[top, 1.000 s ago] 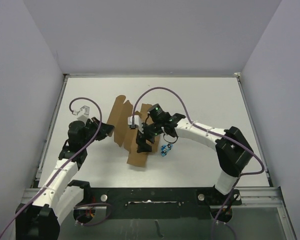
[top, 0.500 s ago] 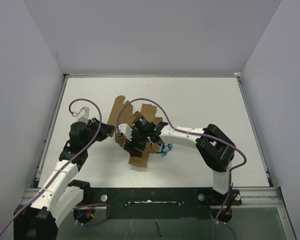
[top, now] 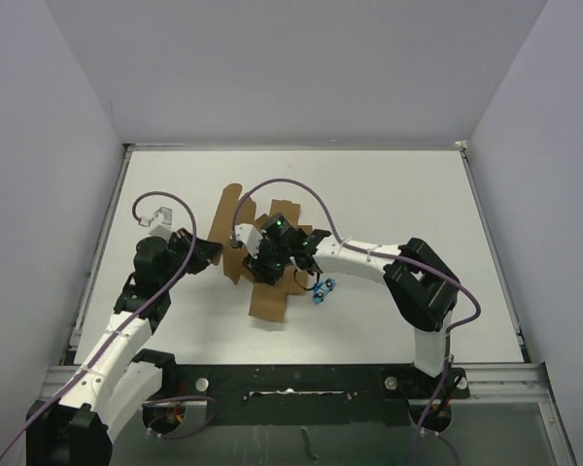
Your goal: Fold the paper box
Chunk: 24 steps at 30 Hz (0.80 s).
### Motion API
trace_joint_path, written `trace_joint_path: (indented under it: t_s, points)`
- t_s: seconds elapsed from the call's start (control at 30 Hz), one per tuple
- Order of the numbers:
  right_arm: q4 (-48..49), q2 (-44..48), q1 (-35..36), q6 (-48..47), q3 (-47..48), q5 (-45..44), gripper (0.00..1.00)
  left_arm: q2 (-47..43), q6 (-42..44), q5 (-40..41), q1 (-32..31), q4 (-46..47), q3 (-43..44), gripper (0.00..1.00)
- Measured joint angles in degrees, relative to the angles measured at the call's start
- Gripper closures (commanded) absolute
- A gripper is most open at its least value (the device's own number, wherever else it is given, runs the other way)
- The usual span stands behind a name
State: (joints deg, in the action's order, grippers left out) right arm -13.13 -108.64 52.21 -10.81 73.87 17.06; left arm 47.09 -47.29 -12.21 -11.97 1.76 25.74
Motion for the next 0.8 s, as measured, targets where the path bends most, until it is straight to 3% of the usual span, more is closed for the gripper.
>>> trace_joint_path:
  t_s: [0.1,0.27,0.67,0.8]
  points:
    - [0.0,0.0,-2.29,0.42,0.0,1.11,0.67,0.0,0.2,-0.24,0.0,0.85,-0.11,1.0]
    - [-0.55,-0.02,-4.02,0.94,0.35,2.12,0.55,0.26,0.94,-2.73,-0.02,3.06,-0.11,1.0]
    - [-0.61,-2.19,-6.34,5.03,2.75,8.68,0.55,3.41,1.95,-7.65,-0.04,5.42,-0.07,1.0]
    - [-0.98,-2.12,-9.86,3.43,2.75,17.57,0.38,5.09,4.96,-8.07,-0.02,4.02,1.29,1.0]
